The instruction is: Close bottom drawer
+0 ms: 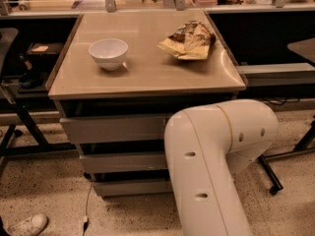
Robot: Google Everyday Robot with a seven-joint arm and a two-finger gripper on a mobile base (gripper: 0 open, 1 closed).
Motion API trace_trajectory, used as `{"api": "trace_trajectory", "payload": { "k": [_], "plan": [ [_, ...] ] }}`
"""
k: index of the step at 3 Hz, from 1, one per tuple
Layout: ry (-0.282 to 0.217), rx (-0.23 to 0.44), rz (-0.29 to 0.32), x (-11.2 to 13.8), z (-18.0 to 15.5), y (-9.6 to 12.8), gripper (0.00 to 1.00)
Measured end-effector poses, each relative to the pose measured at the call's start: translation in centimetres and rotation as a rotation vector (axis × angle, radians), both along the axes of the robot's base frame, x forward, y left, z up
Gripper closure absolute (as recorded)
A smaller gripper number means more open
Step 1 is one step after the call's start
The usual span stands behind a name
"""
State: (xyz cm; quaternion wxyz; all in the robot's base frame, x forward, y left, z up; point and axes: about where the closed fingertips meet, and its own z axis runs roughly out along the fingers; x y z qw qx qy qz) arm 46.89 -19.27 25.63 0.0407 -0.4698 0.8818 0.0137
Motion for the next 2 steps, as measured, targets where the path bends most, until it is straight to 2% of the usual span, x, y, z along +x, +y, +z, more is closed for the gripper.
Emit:
{"api": "trace_trajectory", "payload": {
  "k": [1, 2],
  "plan": [
    [-0.019, -0.079, -0.177, -2.4, 2.6, -3.6, 0.0],
    [-0.026, -0.1, -0.271, -6.0, 3.6, -4.7, 0.0]
  ]
}}
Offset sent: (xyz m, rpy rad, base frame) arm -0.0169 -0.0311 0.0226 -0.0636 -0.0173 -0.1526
